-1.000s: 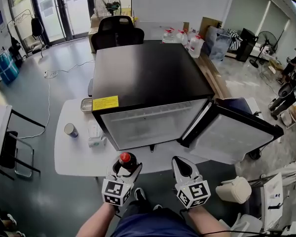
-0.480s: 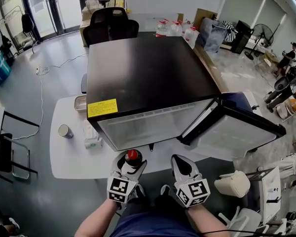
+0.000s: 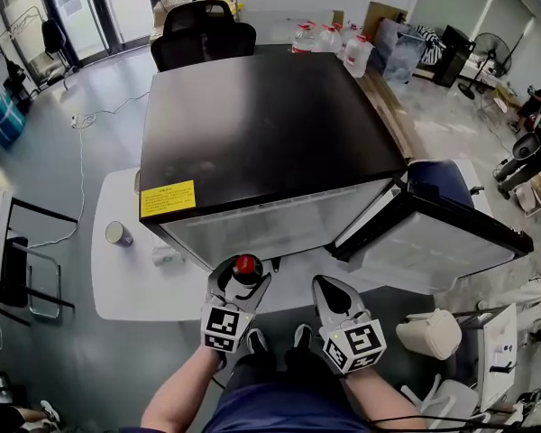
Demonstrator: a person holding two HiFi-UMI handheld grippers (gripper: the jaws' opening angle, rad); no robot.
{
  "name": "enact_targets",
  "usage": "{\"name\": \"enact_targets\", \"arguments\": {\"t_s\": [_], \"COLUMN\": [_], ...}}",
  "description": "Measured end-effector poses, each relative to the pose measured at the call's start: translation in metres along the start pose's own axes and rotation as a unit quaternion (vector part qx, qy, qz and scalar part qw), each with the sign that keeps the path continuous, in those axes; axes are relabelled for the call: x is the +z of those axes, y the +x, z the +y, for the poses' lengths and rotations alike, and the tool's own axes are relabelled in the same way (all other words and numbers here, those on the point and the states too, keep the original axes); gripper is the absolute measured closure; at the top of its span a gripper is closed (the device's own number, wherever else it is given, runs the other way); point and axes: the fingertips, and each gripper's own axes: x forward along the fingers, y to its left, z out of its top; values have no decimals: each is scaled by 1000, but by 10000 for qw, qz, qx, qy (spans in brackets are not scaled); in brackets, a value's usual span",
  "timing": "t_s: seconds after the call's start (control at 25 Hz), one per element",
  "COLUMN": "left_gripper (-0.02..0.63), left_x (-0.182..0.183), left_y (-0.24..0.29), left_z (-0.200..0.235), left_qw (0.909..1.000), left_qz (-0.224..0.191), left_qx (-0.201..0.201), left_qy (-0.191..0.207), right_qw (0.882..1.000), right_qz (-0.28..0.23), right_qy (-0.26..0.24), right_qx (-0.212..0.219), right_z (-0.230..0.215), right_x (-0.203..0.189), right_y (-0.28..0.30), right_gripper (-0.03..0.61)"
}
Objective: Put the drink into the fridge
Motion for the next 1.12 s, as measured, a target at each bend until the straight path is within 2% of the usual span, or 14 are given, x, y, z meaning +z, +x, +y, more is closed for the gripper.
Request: {"name": "enact_targets", "arguments": {"t_s": [0.48,1.12], "left_gripper": [296,296], "left_x": [-16,-16], "left_y": [47,113], "left_z": [28,57], "left_qw": [9987,9985], "left_qz": [240,338], "left_qx": [391,359], "left_qy": [-220,-258], "right_qw": [9998,9968], "right_qz": [-5,24], "right_qy": [-26,131], "right_qx": [-219,-786], "right_z": [-42,-80], "right_x": [9,3], "right_y": [-11,-30], "right_gripper": [572,572]}}
